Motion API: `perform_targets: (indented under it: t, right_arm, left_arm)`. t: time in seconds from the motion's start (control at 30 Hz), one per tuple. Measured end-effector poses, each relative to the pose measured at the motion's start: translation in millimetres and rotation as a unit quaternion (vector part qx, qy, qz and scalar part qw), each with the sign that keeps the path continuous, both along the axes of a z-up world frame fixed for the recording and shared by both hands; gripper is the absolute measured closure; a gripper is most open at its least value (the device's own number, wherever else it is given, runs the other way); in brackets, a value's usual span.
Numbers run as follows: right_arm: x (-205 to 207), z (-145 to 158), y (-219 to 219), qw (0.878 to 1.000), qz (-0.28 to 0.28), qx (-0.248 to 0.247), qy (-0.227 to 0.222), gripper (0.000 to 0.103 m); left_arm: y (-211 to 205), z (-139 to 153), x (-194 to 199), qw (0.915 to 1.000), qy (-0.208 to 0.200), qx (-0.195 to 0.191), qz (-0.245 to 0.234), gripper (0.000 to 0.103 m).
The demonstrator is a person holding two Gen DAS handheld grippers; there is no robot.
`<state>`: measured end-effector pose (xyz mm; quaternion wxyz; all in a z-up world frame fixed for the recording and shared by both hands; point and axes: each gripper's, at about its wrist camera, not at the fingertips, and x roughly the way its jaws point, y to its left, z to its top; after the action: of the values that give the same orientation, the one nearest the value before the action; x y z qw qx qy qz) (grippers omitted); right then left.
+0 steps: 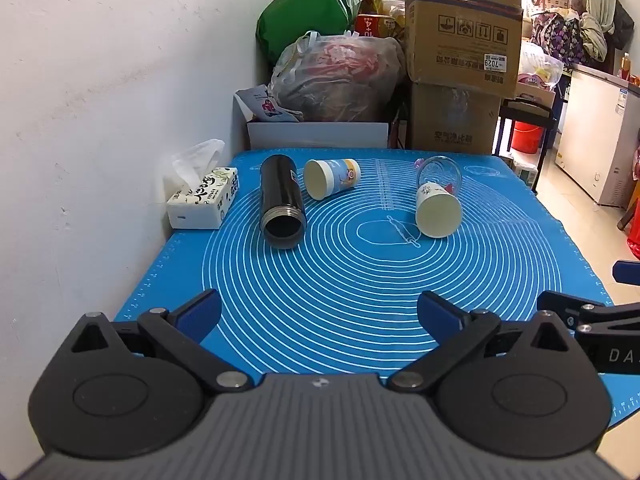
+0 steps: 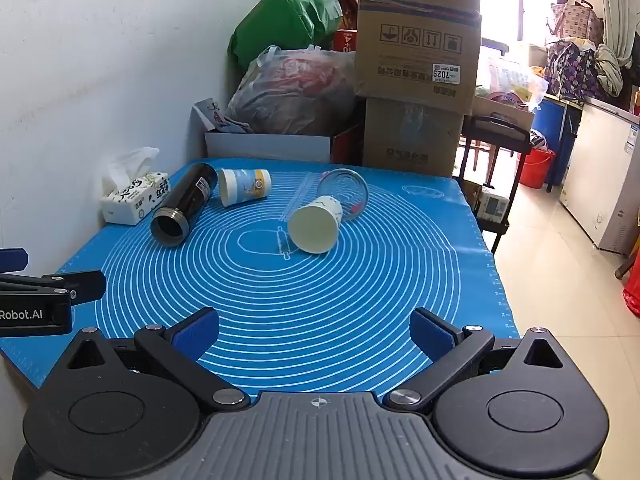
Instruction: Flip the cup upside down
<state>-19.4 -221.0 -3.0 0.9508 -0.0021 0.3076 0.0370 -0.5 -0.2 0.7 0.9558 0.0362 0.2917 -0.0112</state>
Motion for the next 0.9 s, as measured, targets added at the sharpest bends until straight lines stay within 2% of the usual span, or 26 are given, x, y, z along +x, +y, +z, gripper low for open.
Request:
perform_targets:
  t: [0.27, 0.9]
  right_arm:
    - [0.2, 0.4, -0.8, 1.000, 0.000, 0.000, -0.001, 0.000]
    - [0.0, 0.2, -0.5, 1.000, 0.001, 0.000, 0.002, 0.000]
  left_arm:
    - [-1.5, 2.8, -4.2, 1.0000, -0.008, -0.003, 0.001, 0.000]
    - [-3.0, -3.0, -1.7, 1.0000, 0.006, 0.000, -0.006, 0.000]
